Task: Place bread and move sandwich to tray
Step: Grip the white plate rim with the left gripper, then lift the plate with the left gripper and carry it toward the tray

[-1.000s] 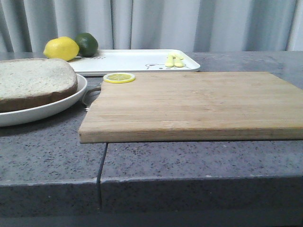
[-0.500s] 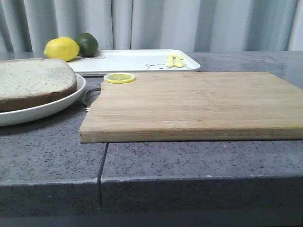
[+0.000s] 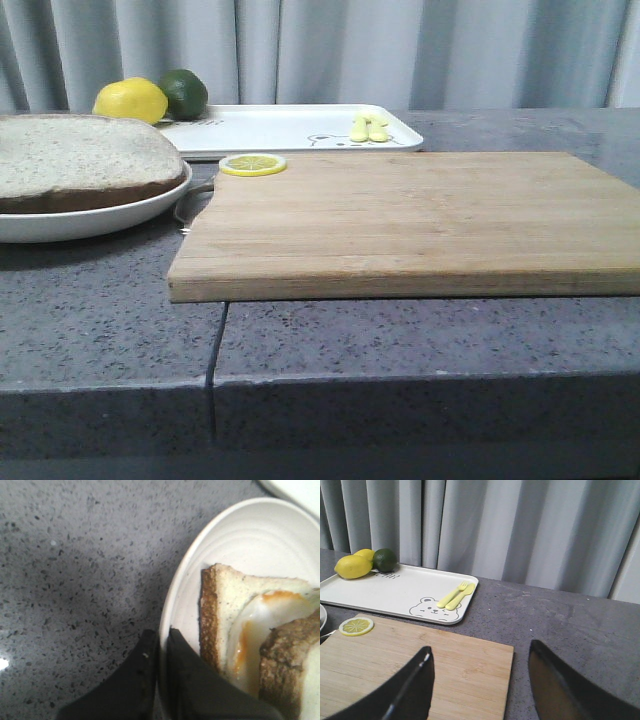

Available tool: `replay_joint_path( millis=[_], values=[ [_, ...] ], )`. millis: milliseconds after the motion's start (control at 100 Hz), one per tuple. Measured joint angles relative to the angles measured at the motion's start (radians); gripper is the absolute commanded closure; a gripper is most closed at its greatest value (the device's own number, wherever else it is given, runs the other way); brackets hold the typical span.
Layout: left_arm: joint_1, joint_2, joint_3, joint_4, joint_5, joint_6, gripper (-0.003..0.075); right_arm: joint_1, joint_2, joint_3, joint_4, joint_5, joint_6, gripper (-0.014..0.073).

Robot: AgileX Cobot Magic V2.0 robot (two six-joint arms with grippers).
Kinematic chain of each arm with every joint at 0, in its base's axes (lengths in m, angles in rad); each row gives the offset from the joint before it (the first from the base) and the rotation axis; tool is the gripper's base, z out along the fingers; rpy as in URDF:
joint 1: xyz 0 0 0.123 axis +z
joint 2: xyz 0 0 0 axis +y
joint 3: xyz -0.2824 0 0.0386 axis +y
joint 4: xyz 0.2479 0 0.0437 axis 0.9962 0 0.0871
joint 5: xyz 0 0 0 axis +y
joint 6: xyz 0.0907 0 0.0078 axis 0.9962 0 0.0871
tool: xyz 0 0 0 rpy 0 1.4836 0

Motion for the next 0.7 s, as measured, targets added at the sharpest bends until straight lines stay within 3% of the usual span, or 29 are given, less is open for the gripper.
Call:
replay_joint_path(
  millis=[380,700],
  values=[
    [0.031,-0.114,0.001,-0.085,0.040,0.011,0.0739,0.000,0.000,0.000,0.000,-0.005,0.000,0.0169],
    [0.031,-0.070,-0.038,-0.366,0.048,0.221,0.0739,0.000,0.000,0.000,0.000,-0.005,0.000,0.0169]
  ],
)
